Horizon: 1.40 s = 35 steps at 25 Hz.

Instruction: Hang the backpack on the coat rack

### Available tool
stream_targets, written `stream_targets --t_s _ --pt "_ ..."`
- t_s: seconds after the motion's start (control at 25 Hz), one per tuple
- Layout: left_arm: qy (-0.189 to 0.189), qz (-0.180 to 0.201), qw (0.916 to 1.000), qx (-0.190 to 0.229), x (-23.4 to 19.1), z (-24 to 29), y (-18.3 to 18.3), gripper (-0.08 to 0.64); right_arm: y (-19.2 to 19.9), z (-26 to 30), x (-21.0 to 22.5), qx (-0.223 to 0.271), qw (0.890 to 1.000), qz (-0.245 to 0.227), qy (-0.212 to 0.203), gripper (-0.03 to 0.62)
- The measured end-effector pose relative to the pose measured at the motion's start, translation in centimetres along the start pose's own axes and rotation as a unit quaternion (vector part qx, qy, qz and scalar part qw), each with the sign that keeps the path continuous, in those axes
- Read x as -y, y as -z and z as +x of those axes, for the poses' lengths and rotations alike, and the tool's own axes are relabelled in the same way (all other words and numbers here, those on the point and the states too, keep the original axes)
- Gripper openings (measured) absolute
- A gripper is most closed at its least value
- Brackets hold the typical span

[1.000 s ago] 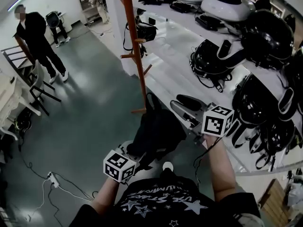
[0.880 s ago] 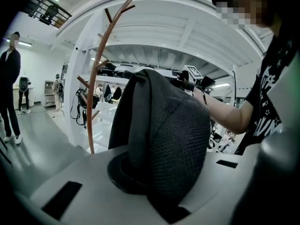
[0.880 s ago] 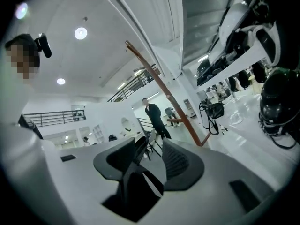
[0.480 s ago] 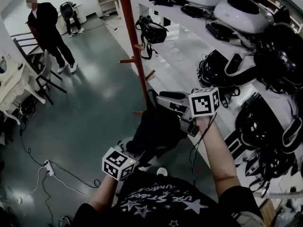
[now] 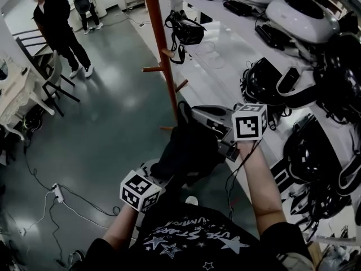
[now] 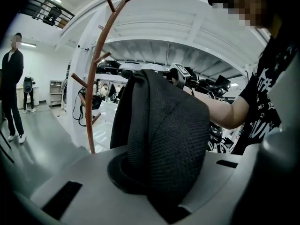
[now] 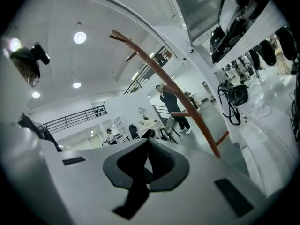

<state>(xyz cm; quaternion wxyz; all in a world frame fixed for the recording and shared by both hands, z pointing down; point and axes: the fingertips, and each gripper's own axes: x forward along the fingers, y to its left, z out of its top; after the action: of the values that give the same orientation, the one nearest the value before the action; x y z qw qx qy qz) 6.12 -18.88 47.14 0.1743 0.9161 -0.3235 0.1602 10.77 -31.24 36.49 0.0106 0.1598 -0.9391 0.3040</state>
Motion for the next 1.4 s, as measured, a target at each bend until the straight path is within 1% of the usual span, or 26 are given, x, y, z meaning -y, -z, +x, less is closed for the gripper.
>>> stream_targets --t_s 0.2,0.28,0.36,0.52,0.72,0.84,0.96,1.16,1.4 --pt "0.014 0.006 0.9999 -0.004 -2.1 0.8 -1.2 0.054 -2.3 0.0 0.5 0.024 0.997 -0.065 0.017 0.015" --pt "0.017 0.010 0.9998 0.000 -3.1 1.1 -2.0 0.054 -3.5 -0.1 0.5 0.042 0.995 -0.085 0.025 0.014" --pt "0.021 0.018 0.9996 0.007 -4.0 1.3 -3.3 0.054 -5.0 -0.2 0.6 0.065 0.992 -0.100 0.030 0.014" --pt "0.023 0.029 0.9990 0.023 -6.0 1.5 -6.1 0.054 -8.4 0.2 0.4 0.105 0.987 -0.120 0.024 0.014" --pt "0.020 0.032 0.9982 0.046 -8.6 1.4 -9.3 0.054 -12.1 1.7 0.4 0.120 0.981 -0.150 0.027 0.014" --pt "0.017 0.032 0.9980 0.051 -9.8 1.5 -10.2 0.054 -13.3 2.5 0.9 0.123 0.979 -0.159 0.031 0.014" --pt "0.014 0.032 0.9981 0.050 -10.8 1.3 -10.7 0.054 -14.0 3.4 1.4 0.124 0.979 -0.158 0.031 0.014" --pt "0.006 0.024 0.9985 0.048 -12.0 1.1 -10.7 0.054 -14.3 4.7 1.9 0.120 0.979 -0.162 0.029 0.014" --pt "0.012 0.015 0.9989 0.043 -12.8 1.6 -10.8 0.054 -14.6 5.1 3.0 0.121 0.980 -0.155 0.033 0.014"
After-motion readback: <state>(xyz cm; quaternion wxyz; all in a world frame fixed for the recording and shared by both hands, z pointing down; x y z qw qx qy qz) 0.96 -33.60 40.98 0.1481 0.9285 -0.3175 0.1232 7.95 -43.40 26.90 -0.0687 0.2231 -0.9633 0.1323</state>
